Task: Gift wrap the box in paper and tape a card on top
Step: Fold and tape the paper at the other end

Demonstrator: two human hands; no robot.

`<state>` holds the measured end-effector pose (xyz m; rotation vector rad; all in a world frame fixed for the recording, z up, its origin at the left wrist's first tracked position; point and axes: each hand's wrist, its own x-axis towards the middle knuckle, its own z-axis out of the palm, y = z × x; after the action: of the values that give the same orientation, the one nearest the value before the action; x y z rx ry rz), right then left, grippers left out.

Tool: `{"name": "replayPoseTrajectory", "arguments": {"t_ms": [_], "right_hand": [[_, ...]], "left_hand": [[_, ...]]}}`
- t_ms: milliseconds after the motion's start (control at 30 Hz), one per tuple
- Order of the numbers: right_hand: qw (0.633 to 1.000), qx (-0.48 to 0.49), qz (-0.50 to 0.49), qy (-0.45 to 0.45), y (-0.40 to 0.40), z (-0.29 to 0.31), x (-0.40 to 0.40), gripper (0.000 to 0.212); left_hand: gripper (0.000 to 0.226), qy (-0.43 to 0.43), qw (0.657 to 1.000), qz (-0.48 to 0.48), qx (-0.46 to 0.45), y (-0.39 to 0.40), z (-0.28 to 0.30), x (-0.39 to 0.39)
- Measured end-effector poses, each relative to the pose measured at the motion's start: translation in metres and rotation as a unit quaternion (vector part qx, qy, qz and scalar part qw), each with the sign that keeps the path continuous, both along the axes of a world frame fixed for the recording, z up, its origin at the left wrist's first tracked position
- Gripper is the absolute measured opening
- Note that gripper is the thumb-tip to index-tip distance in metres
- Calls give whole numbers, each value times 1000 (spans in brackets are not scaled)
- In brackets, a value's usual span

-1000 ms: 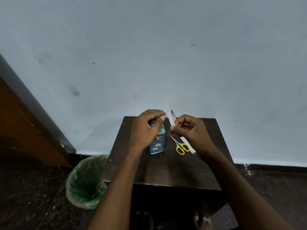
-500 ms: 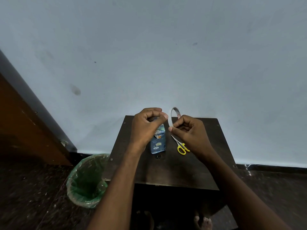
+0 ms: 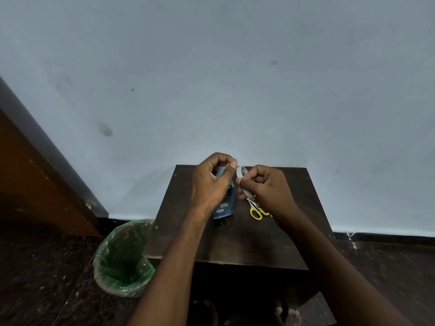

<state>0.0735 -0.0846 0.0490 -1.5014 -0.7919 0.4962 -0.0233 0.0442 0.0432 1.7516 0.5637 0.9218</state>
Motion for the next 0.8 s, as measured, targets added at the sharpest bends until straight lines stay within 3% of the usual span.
{"name": "replayPoseTrajectory", "arguments": {"t_ms": [267,400,567,700,767,800], "right_hand": [[998,-31,-14,50,-1,3,-1,21],[998,-28,-18,47,-1,-2,1,22],[999,-39,-6,27,-2,-6,7,17],[998,-21,-27,59,0,-10,9,25],[995,-37,-91,20,-1,-11,9,20],[987,-76,-129,-54,-2,-15,12,16]], "left_hand": [[2,-11,998,-58,-34,-5,7,-2],[18,23,996,-78,-40,-4,10,-3],[21,24,997,-66,-41,-3,10,-3],[20,32,997,-53,-37,-2,7,-3],[19,40,998,-47,-29,-1,5,-3],[19,42,998,-46,-25,0,5,-3]]}}
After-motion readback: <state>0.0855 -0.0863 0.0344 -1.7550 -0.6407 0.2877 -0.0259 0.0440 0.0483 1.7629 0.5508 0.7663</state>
